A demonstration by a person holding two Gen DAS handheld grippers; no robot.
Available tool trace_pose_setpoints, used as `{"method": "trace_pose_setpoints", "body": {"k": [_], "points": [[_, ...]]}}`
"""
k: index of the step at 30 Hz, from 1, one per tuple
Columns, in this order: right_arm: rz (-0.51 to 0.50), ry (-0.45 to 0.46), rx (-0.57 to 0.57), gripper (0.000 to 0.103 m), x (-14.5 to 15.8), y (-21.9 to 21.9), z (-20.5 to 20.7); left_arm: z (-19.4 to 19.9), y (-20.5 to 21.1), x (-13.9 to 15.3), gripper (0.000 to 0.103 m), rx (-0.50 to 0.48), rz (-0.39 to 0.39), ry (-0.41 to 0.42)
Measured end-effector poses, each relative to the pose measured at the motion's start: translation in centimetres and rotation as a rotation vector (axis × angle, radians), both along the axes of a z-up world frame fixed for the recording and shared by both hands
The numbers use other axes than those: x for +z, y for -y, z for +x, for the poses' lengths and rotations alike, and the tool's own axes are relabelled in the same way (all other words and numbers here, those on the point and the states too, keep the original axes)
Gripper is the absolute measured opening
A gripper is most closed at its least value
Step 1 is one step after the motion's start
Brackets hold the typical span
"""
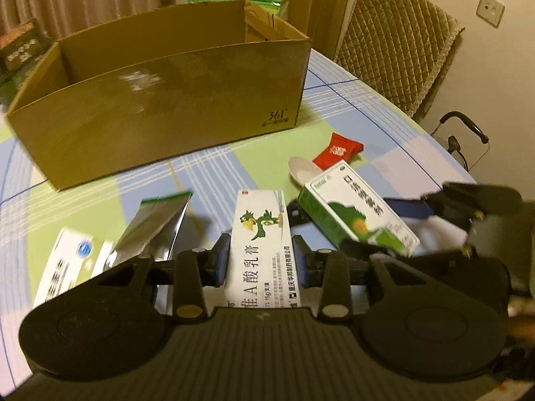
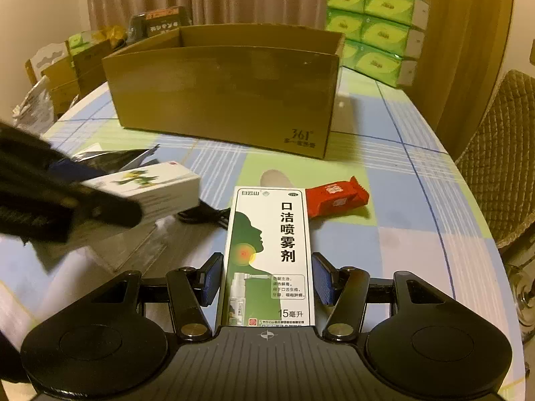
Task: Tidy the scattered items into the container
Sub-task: 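Lift and carry both held boxes toward the cardboard box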
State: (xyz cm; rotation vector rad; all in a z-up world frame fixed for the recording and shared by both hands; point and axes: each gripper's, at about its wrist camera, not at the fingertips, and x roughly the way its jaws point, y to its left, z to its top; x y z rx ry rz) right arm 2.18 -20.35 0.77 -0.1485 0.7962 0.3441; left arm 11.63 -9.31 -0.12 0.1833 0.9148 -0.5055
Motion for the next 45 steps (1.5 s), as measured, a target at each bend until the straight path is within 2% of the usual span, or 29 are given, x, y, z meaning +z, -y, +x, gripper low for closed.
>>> {"method": "trace_pose_setpoints", "body": {"k": [7,11,24,34,45], "points": [[-0.015,-0.029,0.034,0.053,-0.6,-0.9,-0.8,-3.5,-1.9,-1.0,0.033,0.041,0.013,0.006],[-0.024,-0.039,0.040,0.053,-0.7,-1.1,-0.8,-3.7,-1.9,-2.0,0.033,0.051,0.038,0.003],[-0.040,-0.066,0.033,0.053,-1.3,-1.4,0.3,-3.4,-1.2,-2.3,0.033,0.044,0.071,0.037],[-0.013,0.003,-0.012,0.053,1.1,-0.7,-0.5,-4.2,-1.6,-1.2,0.033,0.056,0.063,0.074],[-0.004,0.057,-0.005,0.053,3.6,-1.4,-1.7,-4.9,-2.7,1.1,0.033,0.093,0.031,0.115]]}}
